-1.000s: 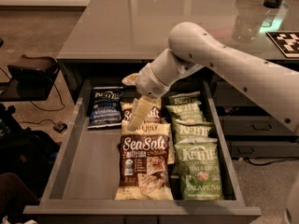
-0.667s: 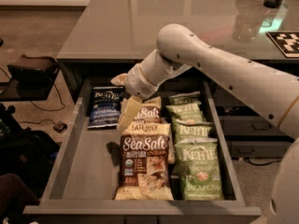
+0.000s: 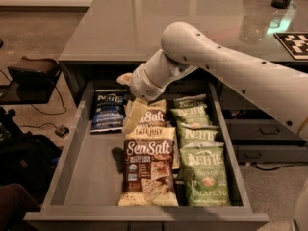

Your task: Pick blue chip bag from top drawer and place on counter

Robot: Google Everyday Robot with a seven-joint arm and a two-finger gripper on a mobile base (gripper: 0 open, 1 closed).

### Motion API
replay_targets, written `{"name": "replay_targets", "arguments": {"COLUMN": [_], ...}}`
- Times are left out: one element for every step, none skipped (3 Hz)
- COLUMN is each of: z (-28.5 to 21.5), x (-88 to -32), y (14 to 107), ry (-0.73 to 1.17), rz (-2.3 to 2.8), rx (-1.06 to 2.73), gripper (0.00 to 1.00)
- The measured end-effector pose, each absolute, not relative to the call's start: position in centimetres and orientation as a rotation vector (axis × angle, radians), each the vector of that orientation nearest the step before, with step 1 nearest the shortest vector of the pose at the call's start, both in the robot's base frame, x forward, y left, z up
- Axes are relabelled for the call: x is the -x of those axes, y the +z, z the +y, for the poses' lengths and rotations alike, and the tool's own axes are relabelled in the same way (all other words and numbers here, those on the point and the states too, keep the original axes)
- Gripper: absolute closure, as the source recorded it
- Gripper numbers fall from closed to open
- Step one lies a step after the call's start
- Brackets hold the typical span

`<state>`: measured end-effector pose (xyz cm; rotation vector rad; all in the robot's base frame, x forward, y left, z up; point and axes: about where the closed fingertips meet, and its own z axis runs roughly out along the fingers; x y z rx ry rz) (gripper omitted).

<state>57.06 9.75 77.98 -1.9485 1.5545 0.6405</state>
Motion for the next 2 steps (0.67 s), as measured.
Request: {"name": "replay_targets", "arguments": {"z": [10.7,11.0], "x": [-59.2,-61.6], "y": [76.3,74.8], "ry": [0.652,0.590], "rz": [1.599,1.694], "rx": [1.920,1.879], "gripper": [0.00,0.00]}}
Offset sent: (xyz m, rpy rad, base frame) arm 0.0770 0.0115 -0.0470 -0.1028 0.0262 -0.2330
